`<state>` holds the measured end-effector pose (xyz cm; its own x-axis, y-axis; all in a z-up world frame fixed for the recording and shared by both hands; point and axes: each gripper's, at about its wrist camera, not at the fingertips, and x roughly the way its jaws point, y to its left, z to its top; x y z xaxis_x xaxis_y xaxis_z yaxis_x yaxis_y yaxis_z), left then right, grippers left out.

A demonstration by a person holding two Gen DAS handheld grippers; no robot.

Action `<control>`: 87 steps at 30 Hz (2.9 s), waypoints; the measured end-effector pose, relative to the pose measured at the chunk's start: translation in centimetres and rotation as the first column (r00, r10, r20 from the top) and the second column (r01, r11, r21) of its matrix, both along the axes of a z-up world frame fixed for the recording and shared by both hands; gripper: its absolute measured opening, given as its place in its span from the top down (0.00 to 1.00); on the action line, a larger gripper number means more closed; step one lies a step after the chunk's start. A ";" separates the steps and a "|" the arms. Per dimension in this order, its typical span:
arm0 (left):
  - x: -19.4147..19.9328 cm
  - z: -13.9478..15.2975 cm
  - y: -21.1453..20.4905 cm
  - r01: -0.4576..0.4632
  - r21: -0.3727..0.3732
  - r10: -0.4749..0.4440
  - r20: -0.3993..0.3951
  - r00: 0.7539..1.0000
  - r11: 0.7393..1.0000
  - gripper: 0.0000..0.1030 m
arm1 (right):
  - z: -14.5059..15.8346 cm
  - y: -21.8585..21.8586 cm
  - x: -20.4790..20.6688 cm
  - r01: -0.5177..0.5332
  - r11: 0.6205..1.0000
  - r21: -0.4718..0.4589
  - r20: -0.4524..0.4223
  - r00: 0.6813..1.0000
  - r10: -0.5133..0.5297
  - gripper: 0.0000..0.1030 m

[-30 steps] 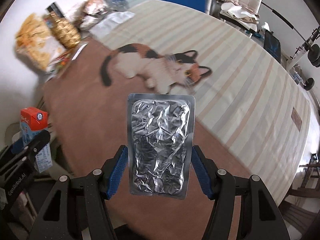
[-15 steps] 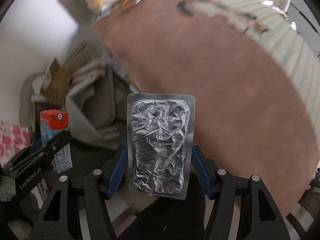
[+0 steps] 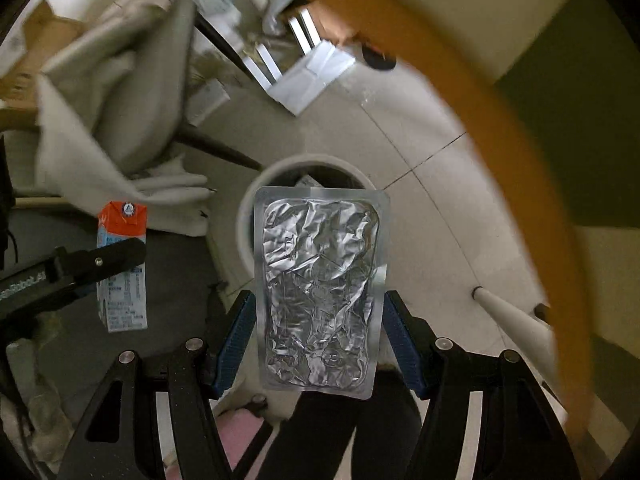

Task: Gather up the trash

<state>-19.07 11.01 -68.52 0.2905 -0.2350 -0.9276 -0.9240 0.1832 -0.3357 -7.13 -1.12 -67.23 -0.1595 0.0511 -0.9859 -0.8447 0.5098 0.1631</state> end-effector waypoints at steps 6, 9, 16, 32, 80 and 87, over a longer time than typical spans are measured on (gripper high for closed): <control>1.0 -3.9 0.4 0.042 0.015 -0.041 -0.048 0.998 0.999 0.06 | -6.9 0.9 1.0 -0.001 1.000 -0.030 -0.033 0.999 0.000 0.04; 0.2 -2.6 -0.1 0.060 0.084 -0.050 -0.111 0.993 0.995 0.06 | -7.0 0.9 1.0 -0.019 0.999 -0.029 -0.006 1.000 0.019 0.01; -1.6 4.6 -2.5 0.111 0.202 -0.060 -0.243 0.968 0.973 0.06 | -1.0 0.3 -0.1 -0.061 0.997 -0.040 0.108 0.992 0.065 0.01; -4.5 32.0 -9.8 0.109 0.287 -0.070 -0.144 0.987 0.952 0.06 | 29.4 -5.0 -1.3 -0.113 0.987 0.110 0.024 0.993 0.111 0.01; -8.0 58.7 -17.6 -0.046 0.501 -0.045 0.169 0.985 0.864 0.00 | 60.2 -12.7 -3.7 -0.206 0.905 0.372 -0.012 0.974 0.227 0.00; -7.7 58.8 -17.7 -0.048 0.492 -0.043 0.172 0.984 0.869 0.00 | 60.5 -13.4 -3.2 -0.204 0.907 0.369 -0.012 0.975 0.224 0.00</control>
